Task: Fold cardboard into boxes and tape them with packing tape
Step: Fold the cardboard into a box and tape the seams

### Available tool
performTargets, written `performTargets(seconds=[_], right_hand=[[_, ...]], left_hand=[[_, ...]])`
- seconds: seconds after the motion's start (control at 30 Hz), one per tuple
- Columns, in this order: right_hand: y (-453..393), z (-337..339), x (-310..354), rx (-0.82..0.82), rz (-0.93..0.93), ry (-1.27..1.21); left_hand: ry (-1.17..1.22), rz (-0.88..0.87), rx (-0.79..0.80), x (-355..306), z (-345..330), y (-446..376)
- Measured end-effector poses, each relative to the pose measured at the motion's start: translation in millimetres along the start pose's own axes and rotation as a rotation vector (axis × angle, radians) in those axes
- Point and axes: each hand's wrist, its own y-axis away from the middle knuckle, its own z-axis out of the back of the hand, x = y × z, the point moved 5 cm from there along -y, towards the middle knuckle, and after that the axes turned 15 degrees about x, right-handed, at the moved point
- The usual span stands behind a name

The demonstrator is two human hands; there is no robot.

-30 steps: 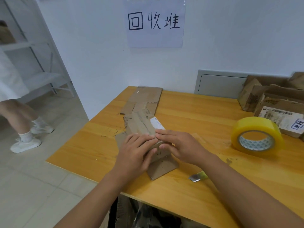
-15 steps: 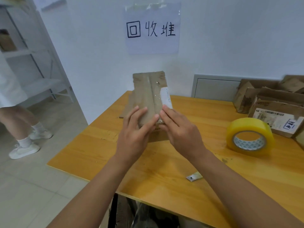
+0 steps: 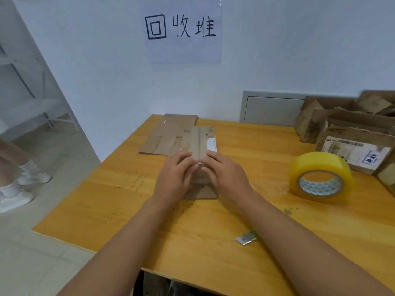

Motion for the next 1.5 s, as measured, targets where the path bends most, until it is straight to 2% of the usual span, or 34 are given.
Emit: performTargets(seconds=[0.1, 0.27, 0.47, 0.6, 0.7, 0.87, 0.97, 1.03, 1.13, 1.23, 1.33, 1.5], right_hand=[[-1, 0, 1, -0.014, -0.011, -0.003], [-2, 1, 2, 0.029, -0.03, 0.011], [4, 2, 2, 0.092, -0.022, 0.011], [6, 22, 0, 0.269, -0.107, 0.03], [18, 60, -15, 0.28, -0.204, 0.076], [46, 128, -67, 0.3, -0.473, 0.464], [70, 147, -95, 0.455, -0.696, 0.469], [80, 145, -101, 0.532, -0.737, 0.454], [83, 140, -103, 0.525, -0.711, 0.485], [82, 145, -105, 0.463, -0.676, 0.374], [80, 149, -105, 0.418, -0.609, 0.251], [85, 149, -119, 0.289, -0.629, -0.072]], left_hand=[[0.015, 0.038, -0.024, -1, -3, 0], [0.002, 0.022, -0.03, -5, -7, 2], [0.016, 0.091, -0.01, -10, -10, -1], [0.06, 0.092, 0.0, -11, -10, 1], [0.051, 0.118, 0.016, -14, -10, 2], [-0.003, 0.116, -0.016, -29, -8, -7], [-0.008, 0.083, -0.043, -42, -7, -17], [-0.036, 0.055, -0.009, -50, -13, -25], [-0.059, 0.087, 0.072, -50, -24, -31], [-0.059, 0.145, 0.093, -44, -26, -27], [-0.089, 0.106, 0.083, -42, -23, -27], [-0.094, 0.084, 0.081, -36, -17, -28]])
